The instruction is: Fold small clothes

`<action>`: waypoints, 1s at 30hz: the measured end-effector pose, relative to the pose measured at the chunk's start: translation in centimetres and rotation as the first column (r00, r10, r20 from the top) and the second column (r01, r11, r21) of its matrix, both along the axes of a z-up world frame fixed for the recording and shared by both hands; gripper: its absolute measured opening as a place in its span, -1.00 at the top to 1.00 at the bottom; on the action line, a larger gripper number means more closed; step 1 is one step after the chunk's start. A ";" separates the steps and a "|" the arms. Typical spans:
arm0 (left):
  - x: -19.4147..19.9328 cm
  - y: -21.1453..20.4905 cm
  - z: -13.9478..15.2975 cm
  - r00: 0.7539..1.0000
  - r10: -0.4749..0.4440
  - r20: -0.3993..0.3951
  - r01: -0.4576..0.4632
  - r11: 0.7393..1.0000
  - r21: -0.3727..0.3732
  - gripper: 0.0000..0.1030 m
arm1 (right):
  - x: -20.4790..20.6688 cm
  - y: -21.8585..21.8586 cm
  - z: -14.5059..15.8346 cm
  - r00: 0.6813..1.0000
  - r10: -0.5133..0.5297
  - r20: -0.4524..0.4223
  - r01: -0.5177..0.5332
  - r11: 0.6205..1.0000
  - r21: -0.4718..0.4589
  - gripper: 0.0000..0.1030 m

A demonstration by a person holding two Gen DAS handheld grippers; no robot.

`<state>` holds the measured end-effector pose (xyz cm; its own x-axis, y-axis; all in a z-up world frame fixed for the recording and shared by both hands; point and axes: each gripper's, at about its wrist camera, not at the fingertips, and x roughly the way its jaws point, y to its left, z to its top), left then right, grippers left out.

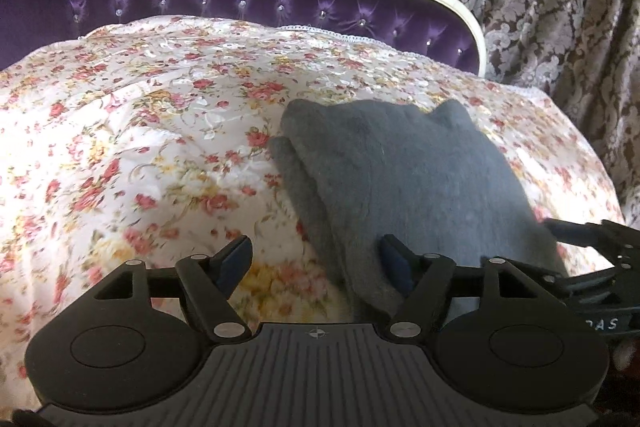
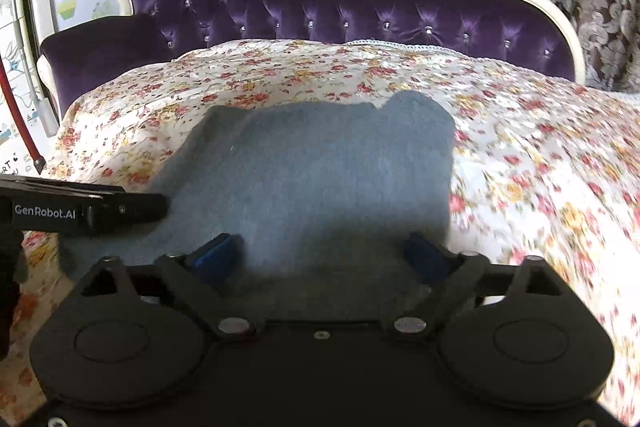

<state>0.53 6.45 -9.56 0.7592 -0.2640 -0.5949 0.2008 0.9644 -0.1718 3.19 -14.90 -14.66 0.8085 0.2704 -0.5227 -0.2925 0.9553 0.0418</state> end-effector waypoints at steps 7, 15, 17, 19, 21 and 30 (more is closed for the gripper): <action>-3.9 -0.7 2.4 0.990 0.096 0.100 -0.110 0.983 0.146 -0.39 | -3.0 -2.2 -0.2 0.993 -0.079 -0.090 0.089 0.989 0.121 -0.99; -5.7 -2.7 6.2 0.986 0.159 0.054 -0.167 0.963 0.210 -0.42 | -6.8 -5.1 1.9 0.975 -0.205 -0.091 0.220 0.950 0.222 -0.99; -5.6 -2.9 6.5 0.991 0.134 0.022 -0.136 0.974 0.179 -0.42 | -7.1 -5.1 2.3 0.968 -0.230 -0.100 0.246 0.944 0.218 -0.99; -5.2 -3.0 6.3 0.993 0.121 -0.016 -0.117 0.980 0.160 -0.42 | -7.2 -5.0 2.6 0.969 -0.219 -0.116 0.240 0.945 0.220 -0.99; -5.1 -3.2 5.9 0.992 0.114 -0.048 -0.105 0.980 0.170 -0.42 | -7.3 -4.9 2.9 0.966 -0.218 -0.135 0.244 0.946 0.214 -0.99; -5.4 -3.2 5.1 0.987 0.120 -0.107 -0.097 0.975 0.199 -0.42 | -8.3 -2.2 4.5 0.949 -0.307 -0.072 0.311 0.948 0.061 -0.99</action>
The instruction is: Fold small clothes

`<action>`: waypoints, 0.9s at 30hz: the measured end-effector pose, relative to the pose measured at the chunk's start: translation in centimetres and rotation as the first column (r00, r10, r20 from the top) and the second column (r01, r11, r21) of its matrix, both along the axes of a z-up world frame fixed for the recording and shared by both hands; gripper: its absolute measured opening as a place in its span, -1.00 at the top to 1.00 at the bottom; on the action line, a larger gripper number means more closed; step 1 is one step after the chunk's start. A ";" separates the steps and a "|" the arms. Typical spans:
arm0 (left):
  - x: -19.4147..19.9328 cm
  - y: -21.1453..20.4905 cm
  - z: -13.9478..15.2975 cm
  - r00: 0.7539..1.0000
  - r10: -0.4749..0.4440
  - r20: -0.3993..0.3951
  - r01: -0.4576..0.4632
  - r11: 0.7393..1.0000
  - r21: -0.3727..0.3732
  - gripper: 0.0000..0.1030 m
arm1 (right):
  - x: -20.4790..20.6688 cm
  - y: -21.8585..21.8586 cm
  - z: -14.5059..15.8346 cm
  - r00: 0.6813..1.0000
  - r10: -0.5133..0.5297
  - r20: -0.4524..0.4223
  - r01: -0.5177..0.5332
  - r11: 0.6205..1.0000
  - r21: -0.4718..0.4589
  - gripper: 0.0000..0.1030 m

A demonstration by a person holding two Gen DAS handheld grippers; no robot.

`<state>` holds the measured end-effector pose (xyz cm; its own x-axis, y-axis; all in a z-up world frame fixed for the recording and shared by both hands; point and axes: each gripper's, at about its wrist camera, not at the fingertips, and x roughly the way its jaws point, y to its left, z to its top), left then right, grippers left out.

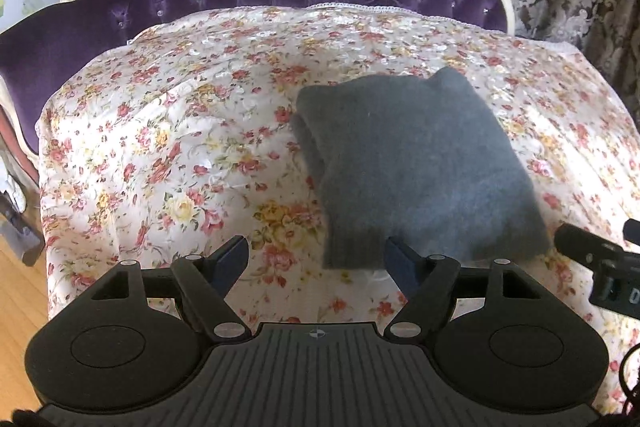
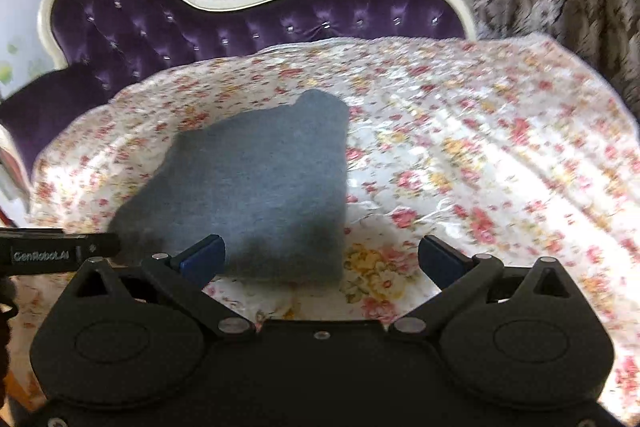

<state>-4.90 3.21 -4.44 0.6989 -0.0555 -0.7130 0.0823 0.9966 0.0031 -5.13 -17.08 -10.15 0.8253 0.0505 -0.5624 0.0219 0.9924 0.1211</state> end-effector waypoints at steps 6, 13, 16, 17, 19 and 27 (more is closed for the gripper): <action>-0.1 0.1 0.0 1.000 0.000 -0.009 0.000 1.000 0.006 -0.42 | 0.4 0.3 0.1 0.999 -0.016 -0.032 0.016 1.000 -0.011 -0.99; -0.2 0.1 -0.3 0.999 -0.006 -0.037 0.006 1.000 -0.002 -0.42 | 0.2 0.7 0.2 0.999 0.043 -0.025 -0.042 0.998 0.050 -0.99; -0.2 0.1 -0.4 0.999 -0.009 -0.045 0.009 1.000 -0.006 -0.42 | 0.3 0.7 0.2 0.998 0.046 -0.032 -0.043 0.997 0.069 -0.99; -0.3 0.1 -0.4 0.999 -0.009 -0.047 0.009 1.000 -0.008 -0.42 | 0.3 0.8 0.2 0.998 0.046 -0.035 -0.043 0.996 0.074 -0.99; -0.2 0.1 -0.5 0.999 -0.009 -0.052 0.008 1.000 -0.009 -0.42 | 0.4 0.7 0.2 0.998 0.046 -0.041 -0.042 0.996 0.082 -0.99; -0.1 0.0 -0.7 0.998 -0.008 -0.061 0.008 1.000 -0.008 -0.42 | 0.4 0.9 -0.1 0.997 0.053 -0.059 -0.046 0.993 0.110 -0.99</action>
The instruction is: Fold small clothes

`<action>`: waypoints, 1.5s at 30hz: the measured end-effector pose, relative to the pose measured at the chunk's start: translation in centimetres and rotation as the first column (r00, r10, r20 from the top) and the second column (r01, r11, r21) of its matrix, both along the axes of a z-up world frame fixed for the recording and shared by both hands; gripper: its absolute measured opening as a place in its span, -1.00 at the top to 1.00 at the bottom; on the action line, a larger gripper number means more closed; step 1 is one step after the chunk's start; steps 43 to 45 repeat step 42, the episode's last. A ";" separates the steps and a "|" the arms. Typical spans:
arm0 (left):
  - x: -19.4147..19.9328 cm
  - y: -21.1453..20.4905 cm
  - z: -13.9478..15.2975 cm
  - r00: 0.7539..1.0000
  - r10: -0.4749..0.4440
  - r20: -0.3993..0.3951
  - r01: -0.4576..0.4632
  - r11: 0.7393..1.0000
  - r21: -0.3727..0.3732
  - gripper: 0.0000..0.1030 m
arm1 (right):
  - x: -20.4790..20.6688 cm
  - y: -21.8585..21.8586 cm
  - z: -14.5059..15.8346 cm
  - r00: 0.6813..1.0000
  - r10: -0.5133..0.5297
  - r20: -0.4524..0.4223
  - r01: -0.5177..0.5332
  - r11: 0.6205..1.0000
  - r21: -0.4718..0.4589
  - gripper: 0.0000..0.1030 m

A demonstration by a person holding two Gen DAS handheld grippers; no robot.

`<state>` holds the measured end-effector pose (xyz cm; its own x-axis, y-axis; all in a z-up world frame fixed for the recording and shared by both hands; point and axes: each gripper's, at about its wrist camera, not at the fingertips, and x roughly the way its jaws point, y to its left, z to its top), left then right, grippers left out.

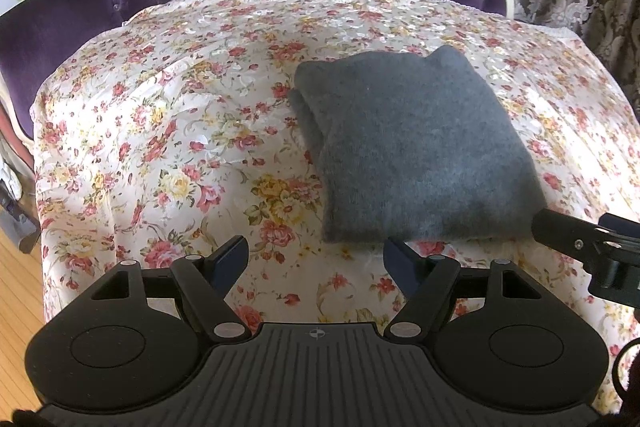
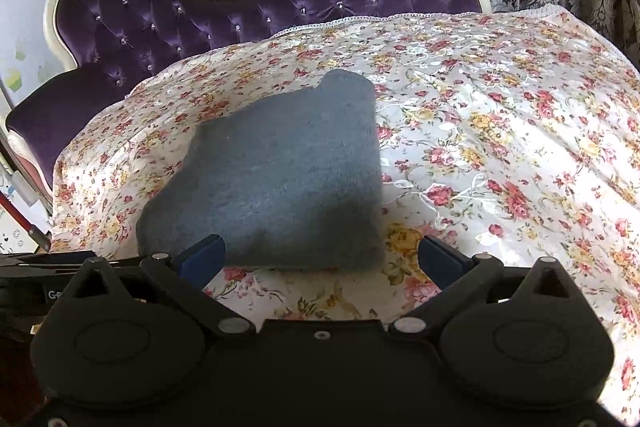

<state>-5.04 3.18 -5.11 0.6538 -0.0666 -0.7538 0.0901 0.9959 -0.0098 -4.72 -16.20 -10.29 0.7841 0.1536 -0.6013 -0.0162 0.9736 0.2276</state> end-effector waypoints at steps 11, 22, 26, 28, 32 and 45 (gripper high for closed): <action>0.0 -0.1 -0.4 1.000 -0.003 -0.021 0.003 1.000 0.002 -0.42 | 0.2 0.0 -0.3 1.000 0.004 -0.016 -0.004 1.000 0.028 -0.99; 0.0 -0.2 -0.5 1.000 -0.003 -0.022 0.003 1.000 0.001 -0.42 | 0.2 0.1 -0.6 1.000 0.006 -0.026 -0.005 0.999 0.037 -0.99; 0.0 -0.1 -0.5 1.000 -0.003 -0.024 0.003 1.000 -0.001 -0.42 | 0.2 0.2 -0.7 0.999 0.005 -0.031 -0.004 0.999 0.040 -0.99; 0.0 -0.1 -0.6 1.000 -0.003 -0.024 0.003 1.000 0.000 -0.42 | 0.2 0.3 -0.8 0.999 0.005 -0.034 -0.004 0.999 0.041 -0.99; -0.1 0.1 -0.6 1.000 -0.002 -0.023 0.002 1.000 -0.004 -0.42 | 0.2 0.4 -0.8 0.999 0.006 -0.036 -0.005 0.999 0.041 -0.99; -0.1 0.7 -0.5 1.000 0.011 -0.003 -0.011 1.000 0.004 -0.42 | 0.3 0.9 -1.1 0.998 0.025 -0.049 -0.024 0.999 0.031 -0.99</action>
